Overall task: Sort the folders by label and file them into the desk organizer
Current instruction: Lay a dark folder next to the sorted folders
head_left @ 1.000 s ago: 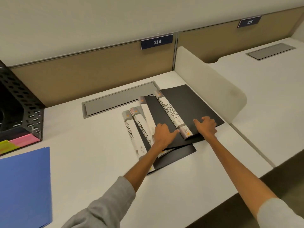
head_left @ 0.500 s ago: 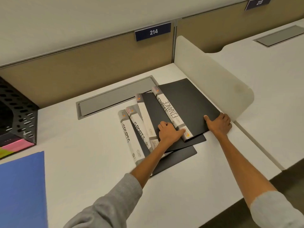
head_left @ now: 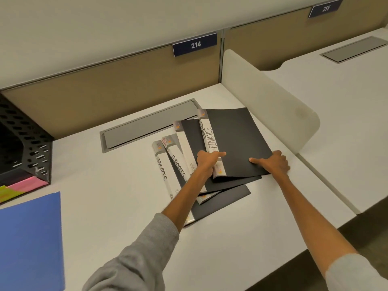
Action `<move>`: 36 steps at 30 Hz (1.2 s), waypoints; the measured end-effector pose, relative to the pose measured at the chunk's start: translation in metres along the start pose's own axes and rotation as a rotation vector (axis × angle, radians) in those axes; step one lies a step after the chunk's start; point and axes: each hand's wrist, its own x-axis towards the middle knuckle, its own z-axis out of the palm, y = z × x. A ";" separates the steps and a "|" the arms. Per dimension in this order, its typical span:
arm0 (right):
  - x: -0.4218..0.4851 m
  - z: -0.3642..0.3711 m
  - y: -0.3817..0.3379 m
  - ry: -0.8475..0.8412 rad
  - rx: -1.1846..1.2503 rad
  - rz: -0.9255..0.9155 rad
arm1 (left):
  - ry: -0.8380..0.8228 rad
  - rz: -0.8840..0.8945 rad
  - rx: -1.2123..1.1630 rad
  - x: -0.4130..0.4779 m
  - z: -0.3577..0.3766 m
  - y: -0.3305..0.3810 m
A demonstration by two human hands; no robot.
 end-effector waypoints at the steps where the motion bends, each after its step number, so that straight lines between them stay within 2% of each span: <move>1: -0.003 0.000 0.000 -0.013 0.024 0.005 | -0.024 -0.030 -0.024 -0.003 -0.003 0.005; 4: -0.015 0.001 -0.002 -0.062 0.127 0.011 | -0.042 -0.027 -0.002 -0.008 -0.013 0.013; 10: -0.040 0.007 -0.017 -0.089 0.318 -0.027 | -0.080 0.171 -0.016 -0.026 -0.033 0.025; 15: -0.057 0.005 -0.039 -0.174 0.630 -0.139 | -0.137 0.275 -0.050 -0.044 -0.058 0.035; 19: -0.072 0.003 -0.060 -0.224 0.666 -0.206 | -0.158 0.337 -0.111 -0.057 -0.085 0.041; 25: -0.102 0.015 -0.093 -0.328 0.774 -0.251 | -0.013 0.476 -0.186 -0.088 -0.117 0.054; 29: -0.129 0.026 -0.124 -0.565 0.856 -0.209 | -0.006 0.573 -0.280 -0.115 -0.137 0.067; 33: -0.160 0.040 -0.150 -0.784 0.910 -0.245 | -0.016 0.679 -0.304 -0.136 -0.160 0.080; 36: -0.174 0.054 -0.167 -0.855 0.946 -0.242 | 0.028 0.709 -0.252 -0.142 -0.176 0.086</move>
